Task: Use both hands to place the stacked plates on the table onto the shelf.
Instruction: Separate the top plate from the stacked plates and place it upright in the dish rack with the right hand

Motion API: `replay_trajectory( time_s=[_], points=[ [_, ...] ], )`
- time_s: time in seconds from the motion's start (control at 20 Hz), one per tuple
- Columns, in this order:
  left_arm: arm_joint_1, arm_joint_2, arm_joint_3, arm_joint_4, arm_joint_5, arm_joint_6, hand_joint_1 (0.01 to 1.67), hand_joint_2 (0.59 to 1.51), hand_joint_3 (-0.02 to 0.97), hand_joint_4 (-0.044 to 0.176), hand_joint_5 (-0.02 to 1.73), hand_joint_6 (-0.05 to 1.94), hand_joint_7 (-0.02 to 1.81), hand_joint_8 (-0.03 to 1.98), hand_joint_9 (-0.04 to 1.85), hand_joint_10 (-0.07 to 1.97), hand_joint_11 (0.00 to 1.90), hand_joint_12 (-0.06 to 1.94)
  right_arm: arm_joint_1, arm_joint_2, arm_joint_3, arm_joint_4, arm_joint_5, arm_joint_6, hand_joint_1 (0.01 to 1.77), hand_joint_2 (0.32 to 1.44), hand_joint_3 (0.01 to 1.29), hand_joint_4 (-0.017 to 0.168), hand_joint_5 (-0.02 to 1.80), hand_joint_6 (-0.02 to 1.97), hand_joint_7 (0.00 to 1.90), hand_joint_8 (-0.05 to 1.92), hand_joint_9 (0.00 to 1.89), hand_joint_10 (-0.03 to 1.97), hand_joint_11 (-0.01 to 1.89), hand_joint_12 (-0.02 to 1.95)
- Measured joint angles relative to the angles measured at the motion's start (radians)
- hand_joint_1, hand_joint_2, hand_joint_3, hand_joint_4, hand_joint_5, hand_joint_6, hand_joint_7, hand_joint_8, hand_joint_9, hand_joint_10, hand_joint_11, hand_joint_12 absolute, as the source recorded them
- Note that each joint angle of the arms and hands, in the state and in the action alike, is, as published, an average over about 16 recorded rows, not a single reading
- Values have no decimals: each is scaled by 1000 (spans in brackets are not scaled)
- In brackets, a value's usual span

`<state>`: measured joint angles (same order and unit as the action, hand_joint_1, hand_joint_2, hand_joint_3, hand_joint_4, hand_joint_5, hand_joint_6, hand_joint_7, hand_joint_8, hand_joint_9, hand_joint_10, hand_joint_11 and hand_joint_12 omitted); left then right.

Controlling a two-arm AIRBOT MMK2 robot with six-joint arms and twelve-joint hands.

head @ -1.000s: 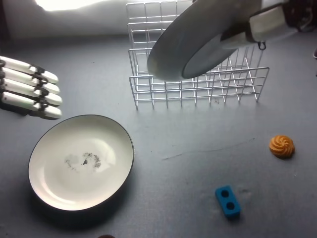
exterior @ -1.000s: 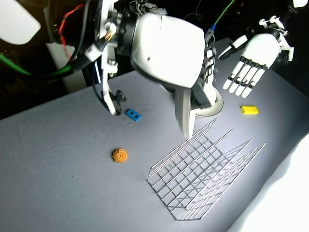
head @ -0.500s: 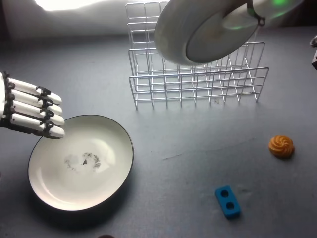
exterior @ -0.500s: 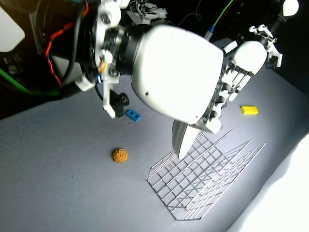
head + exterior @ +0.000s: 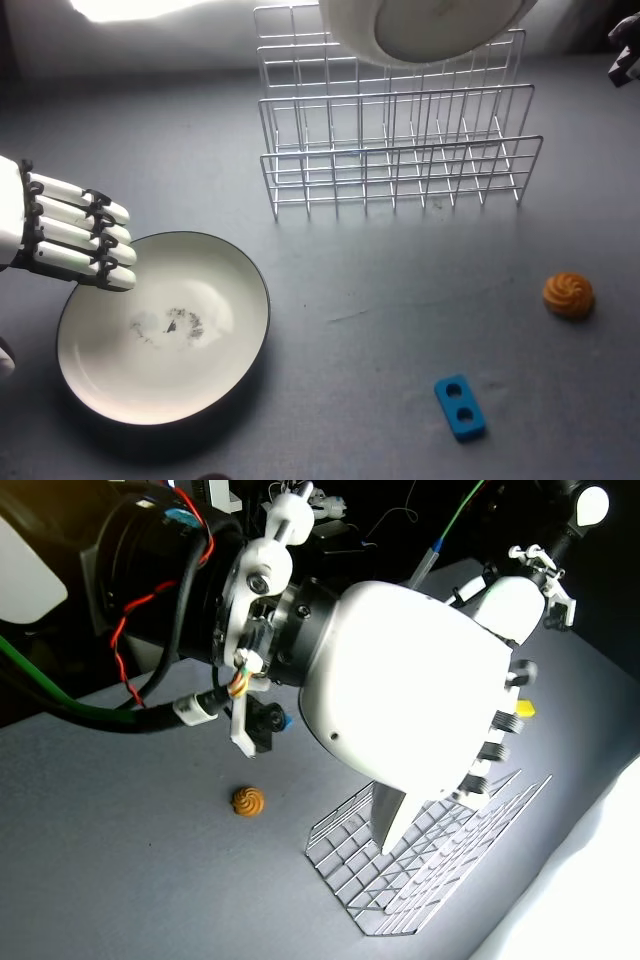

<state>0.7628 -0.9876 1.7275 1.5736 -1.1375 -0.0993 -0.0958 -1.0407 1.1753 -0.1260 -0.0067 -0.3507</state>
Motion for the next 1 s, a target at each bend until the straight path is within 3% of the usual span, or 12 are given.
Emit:
replay_trajectory(
  time_s=[0.35,1.0],
  points=[
    [13,-6,10,-4,13,0,15,1154,11,2,116,14,111,8,99,13,22,89,-17,-49,70,47,3,2,1375,1014,12,-4,876,977,957,970,939,1291,746,1394],
    [18,-3,17,-6,11,0,15,1151,11,2,120,14,117,7,98,14,23,89,-97,-111,157,87,34,5,1374,1046,12,-10,847,973,970,947,933,1281,743,1391]
  ],
)
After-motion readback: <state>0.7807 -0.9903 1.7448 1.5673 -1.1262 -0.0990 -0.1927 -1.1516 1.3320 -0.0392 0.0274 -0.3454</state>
